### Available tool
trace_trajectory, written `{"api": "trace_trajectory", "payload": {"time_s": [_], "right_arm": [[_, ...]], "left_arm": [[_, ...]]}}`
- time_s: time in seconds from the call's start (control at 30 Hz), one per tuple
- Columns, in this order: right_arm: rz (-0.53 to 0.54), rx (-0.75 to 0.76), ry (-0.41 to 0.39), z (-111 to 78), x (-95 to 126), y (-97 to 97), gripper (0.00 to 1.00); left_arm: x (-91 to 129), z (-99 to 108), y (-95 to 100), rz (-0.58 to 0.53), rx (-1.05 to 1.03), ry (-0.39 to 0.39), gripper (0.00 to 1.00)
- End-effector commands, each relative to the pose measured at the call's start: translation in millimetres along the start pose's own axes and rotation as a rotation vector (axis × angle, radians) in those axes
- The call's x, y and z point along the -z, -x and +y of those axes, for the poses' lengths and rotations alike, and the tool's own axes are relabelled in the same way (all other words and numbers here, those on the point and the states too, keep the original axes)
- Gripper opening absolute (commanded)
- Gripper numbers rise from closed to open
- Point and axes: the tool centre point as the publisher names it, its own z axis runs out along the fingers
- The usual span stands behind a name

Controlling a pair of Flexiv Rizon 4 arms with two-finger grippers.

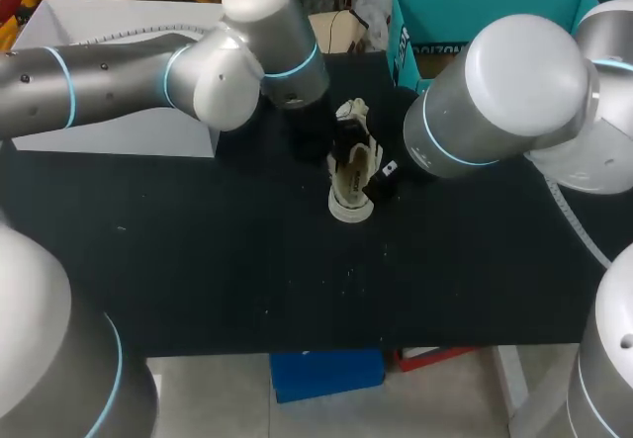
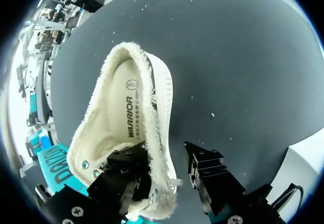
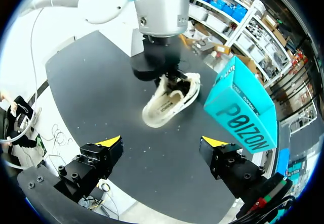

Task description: Take the shoe out of the shoebox, open the shoe tongue, remove and reinsert the insole, then place the shoe into the shoebox

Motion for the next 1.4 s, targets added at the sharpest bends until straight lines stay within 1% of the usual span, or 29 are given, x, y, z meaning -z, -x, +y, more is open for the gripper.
{"api": "trace_trajectory", "payload": {"time_s": [0.03,0.07,0.1,0.13,0.23,0.33,0.43,0.57,0.8,0.83,0.9,0.97,1.1,1.17,1.2,1.27,1.3,1.33,1.4], "right_arm": [[0.002,-0.001,0.002,-0.7,-0.7,-0.1,1.00],[0.002,-0.001,0.002,-0.7,-0.7,-0.1,1.00],[0.002,-0.001,0.002,-0.7,-0.7,-0.1,1.00],[0.002,-0.001,0.002,-0.7,-0.7,-0.1,1.00],[0.002,-0.001,0.002,-0.7,-0.7,-0.1,1.00],[0.002,-0.001,0.002,-0.7,-0.7,-0.1,1.00],[0.002,-0.001,0.002,-0.7,-0.7,-0.1,1.00],[0.002,-0.001,0.002,-0.7,-0.7,-0.1,1.00],[0.002,-0.001,0.002,-0.7,-0.7,-0.1,1.00],[0.002,-0.001,0.002,-0.7,-0.7,-0.1,1.00],[0.002,-0.001,0.002,-0.7,-0.7,-0.1,1.00],[0.002,-0.001,0.002,-0.7,-0.7,-0.1,1.00],[0.002,-0.001,0.002,-0.7,-0.7,-0.1,1.00],[0.002,-0.001,0.002,-0.7,-0.7,-0.1,1.00],[0.002,-0.001,0.002,-0.7,-0.7,-0.1,1.00],[0.002,-0.001,0.002,-0.7,-0.7,-0.1,1.00],[0.002,-0.001,0.002,-0.7,-0.7,-0.1,1.00],[0.002,-0.001,0.002,-0.7,-0.7,-0.1,1.00],[0.002,-0.001,0.002,-0.7,-0.7,-0.1,1.00]], "left_arm": [[-9.5,4.9,4.3,0.021,0.011,-0.010,0.39],[-10.2,5.6,4.0,0.029,0.020,-0.011,0.32],[-10.6,6.4,3.6,0.035,0.027,-0.013,0.23],[-10.8,7.4,3.1,0.041,0.036,-0.016,0.00],[-8.9,8.7,2.1,0.055,0.039,-0.022,0.00],[0.3,7.9,1.3,0.060,0.040,-0.025,0.00],[15.0,7.3,-0.1,0.060,0.042,-0.027,0.00],[39.0,6.1,0.3,0.080,0.018,0.003,0.00],[99.9,13.4,6.1,0.053,0.026,0.073,0.00],[111.4,16.1,7.3,0.040,0.033,0.084,0.00],[132.3,21.2,10.3,0.061,0.052,0.114,0.00],[156.5,28.2,13.8,0.044,0.080,0.145,0.00],[203.0,42.2,17.9,0.046,0.175,0.203,0.00],[221.4,49.9,15.9,0.022,0.240,0.214,0.00],[226.8,51.8,14.8,0.029,0.264,0.224,0.00],[246.1,57.8,8.7,-0.020,0.356,0.224,0.00],[252.3,60.2,4.5,-0.012,0.389,0.225,0.00],[256.8,62.7,-0.4,-0.035,0.417,0.201,0.00],[270.1,67.5,-13.9,-0.058,0.473,0.231,0.00]]}}
